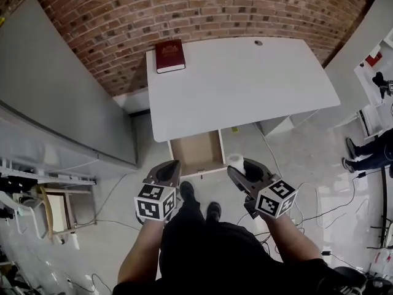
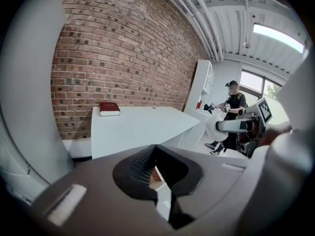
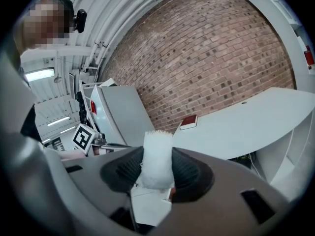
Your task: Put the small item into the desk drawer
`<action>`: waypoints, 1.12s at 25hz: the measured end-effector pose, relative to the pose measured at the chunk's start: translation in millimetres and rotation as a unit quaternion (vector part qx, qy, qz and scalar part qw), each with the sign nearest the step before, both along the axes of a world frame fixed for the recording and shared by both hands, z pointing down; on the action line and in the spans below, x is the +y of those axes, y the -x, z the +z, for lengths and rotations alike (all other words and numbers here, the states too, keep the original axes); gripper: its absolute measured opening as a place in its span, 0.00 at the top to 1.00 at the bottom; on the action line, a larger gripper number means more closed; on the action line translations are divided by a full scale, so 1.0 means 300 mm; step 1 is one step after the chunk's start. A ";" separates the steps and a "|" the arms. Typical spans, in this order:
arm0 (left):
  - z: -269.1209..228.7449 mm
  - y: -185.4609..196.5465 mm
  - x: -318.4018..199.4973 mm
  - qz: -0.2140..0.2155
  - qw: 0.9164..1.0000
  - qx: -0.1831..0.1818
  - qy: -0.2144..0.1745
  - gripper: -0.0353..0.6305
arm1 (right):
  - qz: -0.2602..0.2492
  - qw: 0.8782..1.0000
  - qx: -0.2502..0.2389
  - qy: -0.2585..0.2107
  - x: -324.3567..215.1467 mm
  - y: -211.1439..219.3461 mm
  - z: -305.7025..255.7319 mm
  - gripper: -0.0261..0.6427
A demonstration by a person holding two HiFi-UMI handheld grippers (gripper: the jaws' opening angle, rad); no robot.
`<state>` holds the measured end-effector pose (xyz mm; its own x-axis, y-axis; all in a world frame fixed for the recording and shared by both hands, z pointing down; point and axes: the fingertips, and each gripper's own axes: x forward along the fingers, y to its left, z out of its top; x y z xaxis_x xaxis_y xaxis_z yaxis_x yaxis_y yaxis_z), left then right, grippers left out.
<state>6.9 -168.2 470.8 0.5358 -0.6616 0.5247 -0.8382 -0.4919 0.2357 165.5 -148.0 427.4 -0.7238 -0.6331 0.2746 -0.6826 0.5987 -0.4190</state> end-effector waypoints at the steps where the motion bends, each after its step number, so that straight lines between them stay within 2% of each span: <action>1: 0.010 -0.002 -0.007 -0.004 1.000 0.000 0.004 0.93 | -0.004 1.000 0.001 0.003 -0.014 0.000 0.011 0.72; 7: 0.077 0.000 -0.057 -0.019 1.000 0.000 0.016 0.93 | -0.032 0.999 0.011 0.018 -0.093 0.037 0.089 0.72; 18: 0.306 0.075 -0.093 -0.048 0.997 0.016 0.060 0.93 | -0.106 0.987 0.086 0.080 -0.143 0.165 0.377 0.72; 28: 0.463 0.110 -0.112 -0.055 0.994 0.030 0.088 0.93 | -0.141 0.979 0.104 0.101 -0.169 0.293 0.516 0.72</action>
<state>-26.2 -201.7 609.6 0.4988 -0.6195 0.6062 -0.8666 -0.3443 0.3612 77.7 -198.8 582.1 -0.7771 -0.3333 0.5339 -0.5852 0.6948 -0.4180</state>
